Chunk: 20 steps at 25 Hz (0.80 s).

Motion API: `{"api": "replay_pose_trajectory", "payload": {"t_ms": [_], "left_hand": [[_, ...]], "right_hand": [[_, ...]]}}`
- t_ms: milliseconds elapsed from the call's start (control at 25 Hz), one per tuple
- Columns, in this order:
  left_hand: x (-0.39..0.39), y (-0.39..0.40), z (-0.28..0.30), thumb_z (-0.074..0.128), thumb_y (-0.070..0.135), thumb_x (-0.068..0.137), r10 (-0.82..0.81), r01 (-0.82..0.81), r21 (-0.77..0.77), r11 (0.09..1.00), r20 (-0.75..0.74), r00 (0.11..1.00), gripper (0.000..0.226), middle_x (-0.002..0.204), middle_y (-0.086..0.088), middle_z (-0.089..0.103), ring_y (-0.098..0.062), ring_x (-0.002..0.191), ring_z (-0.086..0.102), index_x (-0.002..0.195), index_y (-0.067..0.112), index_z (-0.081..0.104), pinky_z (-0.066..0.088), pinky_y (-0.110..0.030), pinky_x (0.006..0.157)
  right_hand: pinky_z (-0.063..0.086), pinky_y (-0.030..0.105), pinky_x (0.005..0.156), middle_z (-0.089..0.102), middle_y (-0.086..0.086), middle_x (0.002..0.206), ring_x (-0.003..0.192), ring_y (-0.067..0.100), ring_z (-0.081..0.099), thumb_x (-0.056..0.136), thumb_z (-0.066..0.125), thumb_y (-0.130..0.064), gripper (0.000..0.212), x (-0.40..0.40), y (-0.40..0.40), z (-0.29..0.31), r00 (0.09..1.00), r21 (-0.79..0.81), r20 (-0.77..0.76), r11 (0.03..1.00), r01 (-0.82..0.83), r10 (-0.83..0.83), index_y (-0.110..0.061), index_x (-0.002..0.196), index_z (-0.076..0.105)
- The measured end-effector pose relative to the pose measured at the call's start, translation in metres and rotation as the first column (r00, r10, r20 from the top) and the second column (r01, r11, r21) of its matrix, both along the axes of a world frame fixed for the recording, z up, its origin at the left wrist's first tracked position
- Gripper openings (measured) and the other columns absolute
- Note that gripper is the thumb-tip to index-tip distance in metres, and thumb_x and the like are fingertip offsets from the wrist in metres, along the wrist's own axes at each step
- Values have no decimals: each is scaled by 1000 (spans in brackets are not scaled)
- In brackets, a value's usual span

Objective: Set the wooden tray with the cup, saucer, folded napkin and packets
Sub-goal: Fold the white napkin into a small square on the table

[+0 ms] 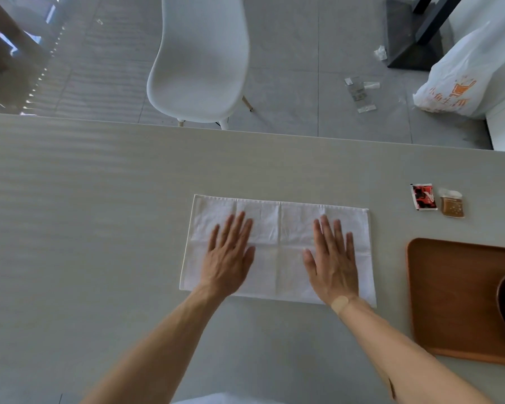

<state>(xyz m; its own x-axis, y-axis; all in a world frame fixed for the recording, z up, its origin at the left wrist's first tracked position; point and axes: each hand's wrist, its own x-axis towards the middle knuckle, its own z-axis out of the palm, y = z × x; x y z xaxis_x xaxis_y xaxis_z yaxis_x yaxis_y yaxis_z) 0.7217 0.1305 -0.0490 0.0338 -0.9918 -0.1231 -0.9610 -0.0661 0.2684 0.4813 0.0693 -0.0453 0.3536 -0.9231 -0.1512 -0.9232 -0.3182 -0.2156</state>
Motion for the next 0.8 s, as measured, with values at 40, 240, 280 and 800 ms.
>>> {"api": "replay_pose_trajectory", "payload": {"t_ms": [40, 240, 280, 800], "left_hand": [[-17, -19, -1, 28, 39, 102, -37, 37, 0, 999, -29, 999, 58, 164, -4, 13, -22, 151, 6, 155, 16, 20, 12, -47, 122], [-54, -60, -21, 25, 33, 103, -139, 139, 7, 990, -8, 990, 56, 164, -1, 13, -19, 151, 6, 155, 17, 17, 16, -47, 122], [-51, -62, -23, 26, 34, 103, -149, 149, -8, 989, -11, 989, 55, 163, -1, 15, -18, 151, 9, 155, 17, 20, 17, -46, 121], [88, -44, -25, 10, 51, 100, 89, -106, 109, 988, 149, 985, 66, 165, -1, -4, -17, 151, -5, 156, 19, 1, 3, -41, 123]], "right_hand": [[3, 47, 122, 4, 1, 163, 150, 23, -3, 98, 22, -43, 63, 14, -13, 0, 1000, 6, 7, 1000, -19, 19, -17, 155, 8], [6, 48, 122, 5, 0, 163, 150, 23, -1, 101, 22, -38, 57, 43, -43, -16, 999, 35, -3, 998, -50, 50, -19, 154, 10], [5, 47, 122, 4, -1, 163, 150, 22, -2, 101, 21, -41, 59, 40, -45, -21, 998, 41, -17, 998, -53, 54, -20, 154, 8], [2, 52, 121, -3, -1, 163, 150, 25, -7, 93, 7, -57, 71, -48, -80, -26, 973, 36, -138, 981, 190, -183, -21, 154, -3]]}}
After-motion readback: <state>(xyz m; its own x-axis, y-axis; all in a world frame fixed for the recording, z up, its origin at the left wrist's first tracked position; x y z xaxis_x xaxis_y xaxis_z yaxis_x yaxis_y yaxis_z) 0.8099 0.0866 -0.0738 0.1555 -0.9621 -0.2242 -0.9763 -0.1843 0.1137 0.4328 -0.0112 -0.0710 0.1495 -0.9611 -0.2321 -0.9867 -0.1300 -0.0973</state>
